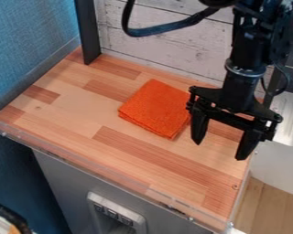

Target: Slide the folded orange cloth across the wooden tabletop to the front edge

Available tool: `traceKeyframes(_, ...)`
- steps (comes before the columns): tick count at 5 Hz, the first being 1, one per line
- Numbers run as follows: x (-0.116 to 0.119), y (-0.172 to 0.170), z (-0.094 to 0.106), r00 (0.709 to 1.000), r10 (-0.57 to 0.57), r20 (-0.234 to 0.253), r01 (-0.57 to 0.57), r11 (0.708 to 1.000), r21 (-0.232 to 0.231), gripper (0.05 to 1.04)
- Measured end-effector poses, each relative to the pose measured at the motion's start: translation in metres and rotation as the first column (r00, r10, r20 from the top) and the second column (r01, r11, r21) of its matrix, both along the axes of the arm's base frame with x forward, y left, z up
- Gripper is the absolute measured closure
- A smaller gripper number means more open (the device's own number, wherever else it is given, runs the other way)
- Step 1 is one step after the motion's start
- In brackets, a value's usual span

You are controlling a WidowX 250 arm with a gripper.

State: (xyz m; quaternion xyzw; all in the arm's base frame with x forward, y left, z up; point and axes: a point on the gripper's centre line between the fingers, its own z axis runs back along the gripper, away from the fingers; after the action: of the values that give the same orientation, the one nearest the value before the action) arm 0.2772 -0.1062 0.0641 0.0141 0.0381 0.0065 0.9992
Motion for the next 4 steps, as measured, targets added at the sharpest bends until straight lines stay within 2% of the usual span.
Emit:
traceKeyframes(1, 0.002, 0.012, -0.004, 0.998, 0.067, 0.000, -0.067, 0.998, 0.001, 0.083)
traceKeyframes(2, 0.011, 0.028, -0.004, 0.986, 0.163, 0.024, -0.163, 0.987, -0.005, 0.083)
traceKeyframes(4, 0.028, 0.069, 0.001, 0.924, 0.377, 0.070, -0.376, 0.926, -0.026, 0.087)
